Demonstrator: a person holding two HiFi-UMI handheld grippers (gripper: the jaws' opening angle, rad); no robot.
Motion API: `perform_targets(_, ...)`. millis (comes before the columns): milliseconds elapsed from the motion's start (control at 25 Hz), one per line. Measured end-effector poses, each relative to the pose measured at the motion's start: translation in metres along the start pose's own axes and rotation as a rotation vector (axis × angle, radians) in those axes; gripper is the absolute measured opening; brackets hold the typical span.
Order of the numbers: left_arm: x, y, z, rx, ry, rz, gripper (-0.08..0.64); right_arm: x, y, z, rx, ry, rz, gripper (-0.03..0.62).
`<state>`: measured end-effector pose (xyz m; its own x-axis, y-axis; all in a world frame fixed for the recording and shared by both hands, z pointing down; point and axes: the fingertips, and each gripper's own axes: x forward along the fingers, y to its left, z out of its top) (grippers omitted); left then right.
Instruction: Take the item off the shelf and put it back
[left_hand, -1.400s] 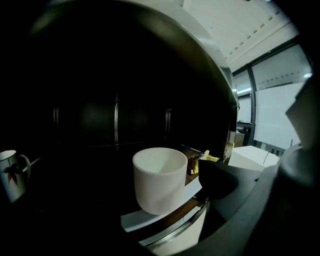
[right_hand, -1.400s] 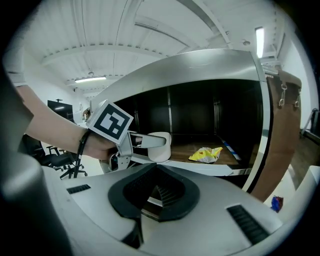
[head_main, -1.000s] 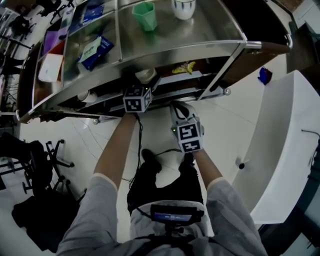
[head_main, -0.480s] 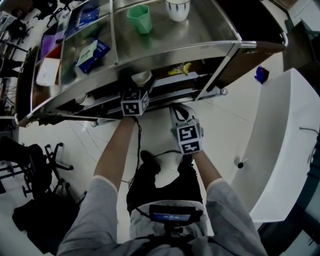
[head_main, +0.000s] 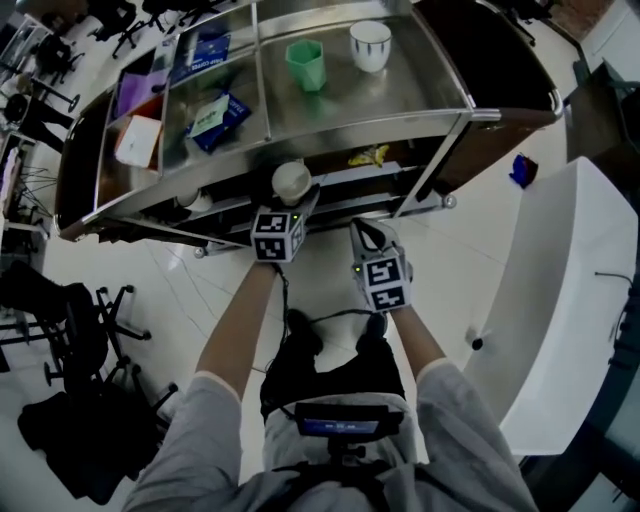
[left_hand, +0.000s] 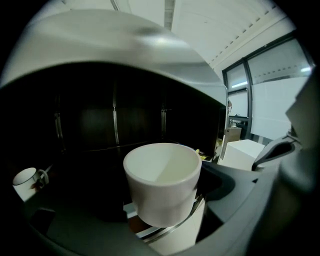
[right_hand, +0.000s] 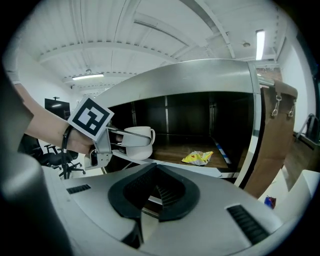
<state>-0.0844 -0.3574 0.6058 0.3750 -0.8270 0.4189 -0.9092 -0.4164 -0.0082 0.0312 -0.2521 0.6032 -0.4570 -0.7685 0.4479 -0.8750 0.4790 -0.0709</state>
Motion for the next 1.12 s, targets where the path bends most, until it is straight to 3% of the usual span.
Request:
perform_targets(640, -0.174, -0.026, 0.051, -0.049, -0.029, 0.004, 0.430, -0.076, 0.026, 0.066, -0.031, -0.016, 0.041, 0.009)
perform_targets(1120, -0.248, -0.016, 0.032, -0.097, -0.041, 0.071, 0.430, -0.102, 0.038, 0.059, -0.036, 0.002, 0.044, 0.009)
